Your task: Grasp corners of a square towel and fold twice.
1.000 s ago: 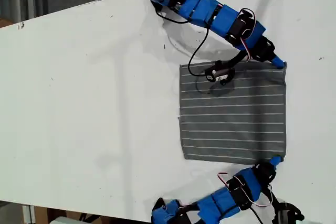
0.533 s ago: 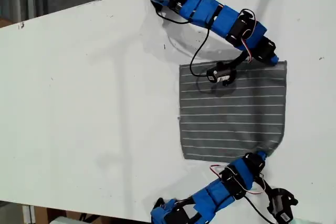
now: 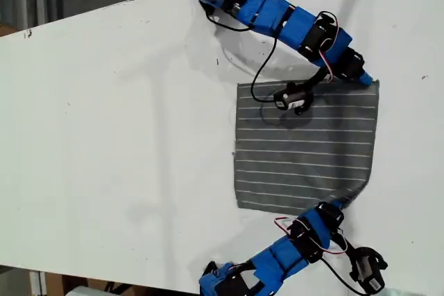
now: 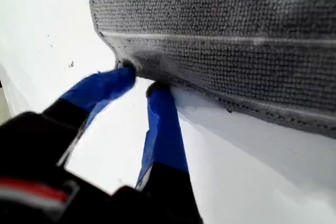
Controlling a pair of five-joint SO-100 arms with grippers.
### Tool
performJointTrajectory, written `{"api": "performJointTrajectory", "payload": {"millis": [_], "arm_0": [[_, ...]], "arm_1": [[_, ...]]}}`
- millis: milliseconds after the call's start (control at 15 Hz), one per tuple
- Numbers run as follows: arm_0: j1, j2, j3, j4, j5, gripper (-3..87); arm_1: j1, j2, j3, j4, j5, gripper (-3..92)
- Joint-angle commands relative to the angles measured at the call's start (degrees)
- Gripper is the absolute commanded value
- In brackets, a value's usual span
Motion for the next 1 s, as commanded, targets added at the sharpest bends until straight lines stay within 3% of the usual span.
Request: {"api": "performJointTrajectory", "payload": {"millis": [0,200,400,667,800,933], "arm_0": [[-0.9,2.6,-1.1,-0.9,0.9,-0.1],[-1.0,2.5,-1.1,-1.1,1.1,-0.1],[-1.0,2.4,-1.1,-1.4,1.6,-0.1],[-0.8,2.1,-1.1,-2.0,1.4,-0.1],[-0.8,2.3,-1.3,-2.1,1.8,-0.1],[-1.1,2.1,-1.4,-2.7,2.3,-0.1]], "arm_1": [[0.2,6.3,-2.1,-0.8,-2.7,27.5],[0.4,8.9,-2.0,0.1,-5.0,30.9],[-0.7,3.5,-1.9,-9.2,-4.7,32.2],[-0.4,-1.6,-1.9,-12.7,-4.5,32.1],[-0.6,0.7,-1.9,-6.9,-4.3,31.7],[-0.4,6.9,-1.9,5.4,-3.8,31.4]]}}
